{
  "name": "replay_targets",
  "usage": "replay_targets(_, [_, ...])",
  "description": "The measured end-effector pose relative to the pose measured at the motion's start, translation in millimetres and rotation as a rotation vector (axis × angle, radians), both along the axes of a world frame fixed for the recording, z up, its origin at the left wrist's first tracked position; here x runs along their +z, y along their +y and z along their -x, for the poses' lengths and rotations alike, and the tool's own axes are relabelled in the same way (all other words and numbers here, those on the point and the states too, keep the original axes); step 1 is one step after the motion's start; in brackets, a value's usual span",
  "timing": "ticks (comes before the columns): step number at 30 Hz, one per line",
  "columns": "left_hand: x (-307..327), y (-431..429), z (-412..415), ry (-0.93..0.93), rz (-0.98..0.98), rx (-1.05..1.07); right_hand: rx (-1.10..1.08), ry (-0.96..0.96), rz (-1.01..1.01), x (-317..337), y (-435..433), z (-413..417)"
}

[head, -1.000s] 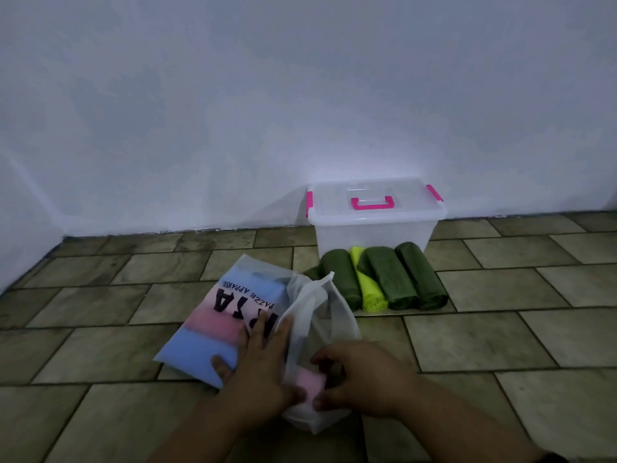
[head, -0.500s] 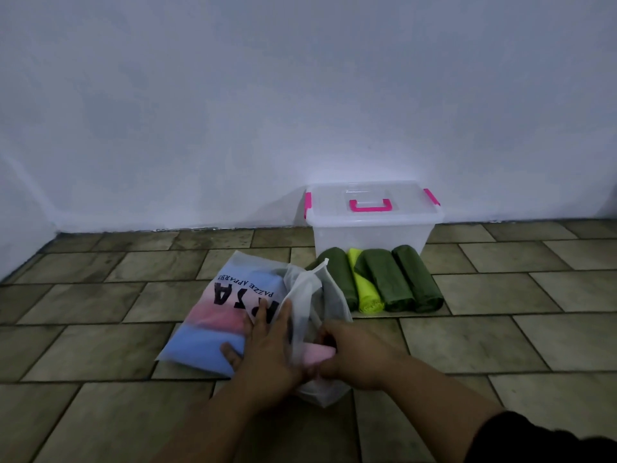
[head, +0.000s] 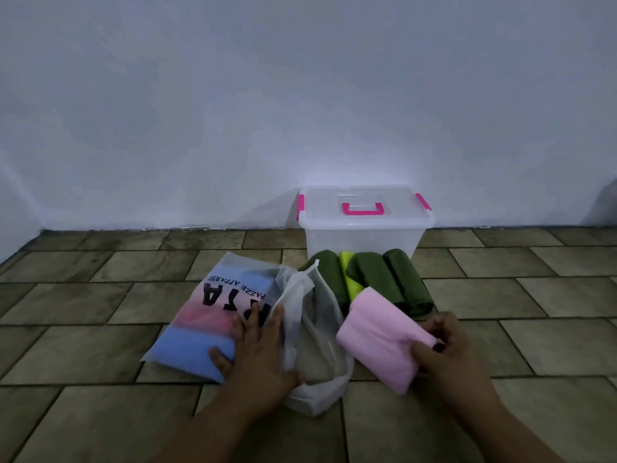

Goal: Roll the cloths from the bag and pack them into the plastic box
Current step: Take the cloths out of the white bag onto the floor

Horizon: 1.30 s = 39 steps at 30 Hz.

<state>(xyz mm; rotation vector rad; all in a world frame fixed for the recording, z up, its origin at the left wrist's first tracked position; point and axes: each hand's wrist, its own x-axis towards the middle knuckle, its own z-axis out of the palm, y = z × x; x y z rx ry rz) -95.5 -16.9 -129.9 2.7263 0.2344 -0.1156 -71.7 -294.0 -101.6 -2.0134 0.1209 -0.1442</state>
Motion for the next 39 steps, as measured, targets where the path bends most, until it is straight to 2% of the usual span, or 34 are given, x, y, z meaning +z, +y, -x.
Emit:
replay_targets(3, [1.7, -4.5, -2.7, 0.022, -0.022, 0.011, 0.033, -0.033, 0.067, -15.3, 16.9, 19.9])
replay_targets(9, [8.8, -5.7, -2.1, 0.071, -0.032, 0.007, 0.207, -0.044, 0.440, -13.6, 40.2, 20.2])
replay_targets(12, [7.4, -2.9, 0.3, 0.078, -0.050, -0.012, 0.218, -0.141, 0.582, -7.8, 39.9, 17.9])
replay_targets(14, [6.2, -2.8, 0.7, 0.081, -0.062, -0.017, 0.315, -0.208, 0.714, -7.1, 42.7, 16.8])
replay_targets(16, [5.1, -2.9, 0.5, 0.092, -0.066, -0.014, 0.445, -0.187, 0.781, -12.8, 48.2, 14.7])
replay_targets(18, [3.7, -2.6, 0.2, 0.107, -0.071, -0.012, 0.462, -0.156, 0.768, -20.7, 49.1, 15.4])
replay_targets(21, [2.3, -1.0, -0.1, 0.116, -0.073, -0.007, 0.327, -0.217, 0.671, -26.7, 31.8, 18.4])
replay_targets(26, [3.6, -1.5, 0.4, 0.135, -0.058, -0.010, -0.074, -0.189, 0.314, -29.0, -19.6, 10.2])
replay_targets(31, [6.3, -7.4, 0.7, 0.153, -0.072, 0.000, -0.408, -0.163, 0.132, -23.3, -52.4, -16.1])
replay_targets(33, [7.9, -9.6, 0.7, 0.168, -0.083, 0.002, -0.386, -0.127, 0.110, -20.4, -54.4, -35.0])
replay_targets(36, [10.0, -11.0, 0.7, 0.191, -0.088, 0.005, -0.176, -0.059, 0.142, -13.9, -44.5, -69.6])
replay_targets(39, [10.5, -11.0, 0.1, 0.198, -0.080, 0.012, -0.029, -0.070, 0.122, -8.3, -26.9, -94.2])
